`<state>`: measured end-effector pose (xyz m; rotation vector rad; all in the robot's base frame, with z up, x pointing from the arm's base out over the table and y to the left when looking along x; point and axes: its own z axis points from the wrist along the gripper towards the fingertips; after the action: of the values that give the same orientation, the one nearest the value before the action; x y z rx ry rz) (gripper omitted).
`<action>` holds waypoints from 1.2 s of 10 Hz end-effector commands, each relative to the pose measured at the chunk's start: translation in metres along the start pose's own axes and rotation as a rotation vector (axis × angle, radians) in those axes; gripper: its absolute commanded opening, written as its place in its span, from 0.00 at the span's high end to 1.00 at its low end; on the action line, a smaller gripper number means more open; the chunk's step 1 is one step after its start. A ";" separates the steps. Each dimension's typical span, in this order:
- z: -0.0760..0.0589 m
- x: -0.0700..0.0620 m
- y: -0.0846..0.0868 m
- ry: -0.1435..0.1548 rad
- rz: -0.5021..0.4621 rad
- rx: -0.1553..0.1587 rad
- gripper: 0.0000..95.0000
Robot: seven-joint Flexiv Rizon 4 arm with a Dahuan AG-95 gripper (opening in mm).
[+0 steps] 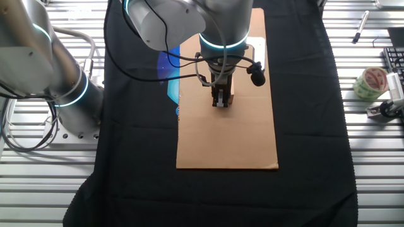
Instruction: Use the gripper to push the small block from left to right
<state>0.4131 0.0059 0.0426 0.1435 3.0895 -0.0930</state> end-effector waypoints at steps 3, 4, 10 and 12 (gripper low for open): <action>0.000 0.000 0.000 -0.002 0.003 0.001 1.00; 0.000 0.000 0.000 -0.002 0.004 0.001 1.00; -0.003 -0.004 0.002 -0.001 0.015 0.005 1.00; -0.003 -0.004 0.003 -0.002 0.018 0.005 1.00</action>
<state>0.4167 0.0088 0.0452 0.1730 3.0865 -0.0989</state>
